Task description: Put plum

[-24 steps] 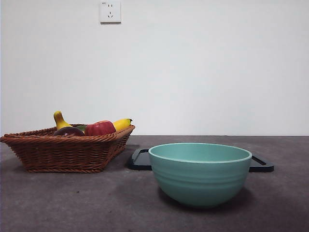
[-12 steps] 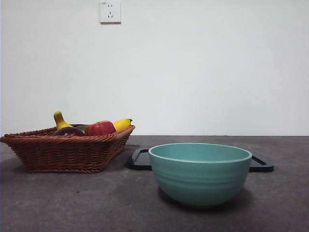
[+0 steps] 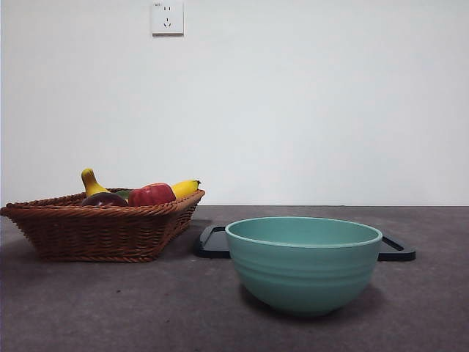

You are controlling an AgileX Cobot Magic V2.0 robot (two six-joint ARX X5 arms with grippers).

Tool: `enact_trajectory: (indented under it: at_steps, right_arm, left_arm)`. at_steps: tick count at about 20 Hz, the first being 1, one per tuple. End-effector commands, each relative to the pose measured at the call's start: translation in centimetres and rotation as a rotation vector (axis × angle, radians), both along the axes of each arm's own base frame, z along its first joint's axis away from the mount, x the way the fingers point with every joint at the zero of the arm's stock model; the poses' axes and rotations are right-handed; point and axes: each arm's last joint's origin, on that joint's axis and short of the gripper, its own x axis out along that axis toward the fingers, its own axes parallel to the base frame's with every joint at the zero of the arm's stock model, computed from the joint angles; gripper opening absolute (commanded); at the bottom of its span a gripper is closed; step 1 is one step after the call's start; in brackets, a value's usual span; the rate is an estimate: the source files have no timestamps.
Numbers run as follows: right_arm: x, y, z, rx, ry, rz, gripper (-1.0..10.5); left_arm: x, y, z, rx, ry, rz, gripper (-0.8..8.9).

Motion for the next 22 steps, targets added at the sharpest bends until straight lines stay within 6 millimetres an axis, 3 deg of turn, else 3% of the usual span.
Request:
enact_trajectory:
  at_steps: [1, 7, 9, 11, 13, 22]
  right_arm:
    - [0.34, 0.44, 0.21, -0.024, 0.018, 0.064, 0.0]
    - [0.55, 1.02, -0.01, -0.03, 0.044, 0.115, 0.1]
    - [0.56, 1.02, -0.01, -0.029, 0.044, 0.114, 1.2]
    - [0.56, 1.02, 0.0, -0.027, 0.045, 0.111, 3.5]
    - [0.56, 1.02, 0.0, -0.027, 0.046, 0.111, 4.1]
    - [0.56, 1.02, 0.0, -0.027, 0.045, 0.111, 4.1]
  left_arm:
    - [0.11, -0.18, 0.46, 0.034, -0.001, -0.052, 0.09]
    - [0.16, -0.21, 0.44, 0.036, 0.0, -0.056, 0.29]
    - [0.16, -0.21, 0.44, 0.037, 0.0, -0.055, 1.58]
    - [0.16, -0.21, 0.44, 0.036, 0.0, -0.055, 3.49]
    - [0.16, -0.21, 0.45, 0.033, 0.002, -0.053, 4.42]
    - [1.07, -0.31, 0.54, 0.008, 0.025, -0.033, 4.41]
